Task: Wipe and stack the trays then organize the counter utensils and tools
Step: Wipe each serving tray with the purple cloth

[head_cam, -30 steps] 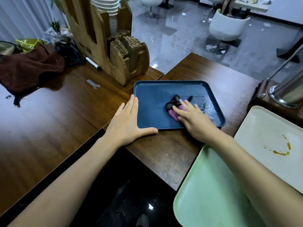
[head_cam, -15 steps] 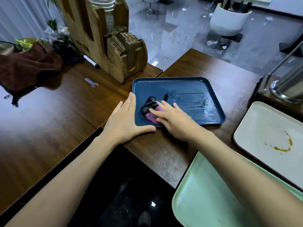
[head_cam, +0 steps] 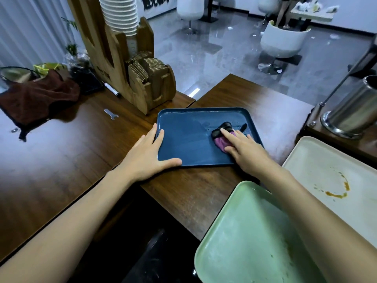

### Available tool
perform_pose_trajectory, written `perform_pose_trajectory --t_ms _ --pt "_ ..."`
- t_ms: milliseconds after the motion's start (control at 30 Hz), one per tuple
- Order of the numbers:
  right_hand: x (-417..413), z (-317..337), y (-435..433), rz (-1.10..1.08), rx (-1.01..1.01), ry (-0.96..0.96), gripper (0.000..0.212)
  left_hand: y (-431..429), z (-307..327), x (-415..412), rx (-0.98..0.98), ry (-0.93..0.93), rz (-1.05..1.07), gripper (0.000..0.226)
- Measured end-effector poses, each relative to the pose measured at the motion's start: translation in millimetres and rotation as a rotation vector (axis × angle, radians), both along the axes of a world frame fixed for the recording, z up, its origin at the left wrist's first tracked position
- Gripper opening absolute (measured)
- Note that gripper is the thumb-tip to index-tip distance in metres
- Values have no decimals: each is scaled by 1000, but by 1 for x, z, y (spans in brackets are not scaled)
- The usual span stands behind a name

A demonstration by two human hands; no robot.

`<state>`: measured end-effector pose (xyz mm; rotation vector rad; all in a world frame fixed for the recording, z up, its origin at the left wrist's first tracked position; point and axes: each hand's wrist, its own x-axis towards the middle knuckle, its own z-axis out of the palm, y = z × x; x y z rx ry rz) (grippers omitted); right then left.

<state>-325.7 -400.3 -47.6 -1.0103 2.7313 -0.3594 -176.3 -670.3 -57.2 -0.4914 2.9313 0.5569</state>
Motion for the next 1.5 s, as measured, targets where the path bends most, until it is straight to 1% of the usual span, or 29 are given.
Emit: perform_pose_trajectory --t_ms 33,100,133,200,233,267,333,467,600,733,800,900,1000,1133,1200,1300,1400,1500 --pt "2 -1 0 -4 0 5 59 0 0 -2 -13 21 -4 129" --pt "6 -2 0 -78 -37 12 61 -2 2 -8 -36 64 -26 117" --pt "9 -2 2 -111 -75 72 60 -4 3 -12 -38 69 -35 113" --pt "16 0 3 -118 -123 252 52 -11 4 -20 -37 62 -39 115" --pt "18 1 2 -107 -118 299 48 -14 3 -24 -33 55 -38 118" --pt "19 3 1 -109 -92 305 44 -16 2 -26 -25 47 -48 121" --pt "20 1 -6 -136 -56 278 36 -17 -1 -28 -13 35 -80 120" --pt "15 -13 -38 -183 -120 242 31 -19 -2 -27 -8 56 -106 115" --pt "9 -13 -87 -177 -133 179 34 -21 -3 -28 1 64 -112 120" --pt "24 -7 -147 -57 -156 86 46 -21 -4 -29 13 105 -148 124" --pt "24 -9 -158 -20 -147 44 50 -23 -6 -30 29 132 -154 124" --pt "17 -8 -151 8 -112 53 50 -24 -7 -30 9 125 -154 127" --pt "9 -7 -141 -20 -133 67 46 -25 -8 -31 -3 94 -149 129" --pt "-28 -4 -97 -228 -187 97 42 -24 -7 -29 -3 78 -141 129" --pt "-46 1 -70 -331 -156 79 41 -23 -5 -28 1 67 -131 128" --pt "-57 -3 -56 -429 -112 160 34 -22 -4 -28 7 53 -117 128" --pt "-56 -13 -66 -403 -113 199 34 -21 -6 -29 6 52 -126 130" --pt "-44 -15 -90 -338 -139 174 38 -23 -10 -31 13 48 -146 134"
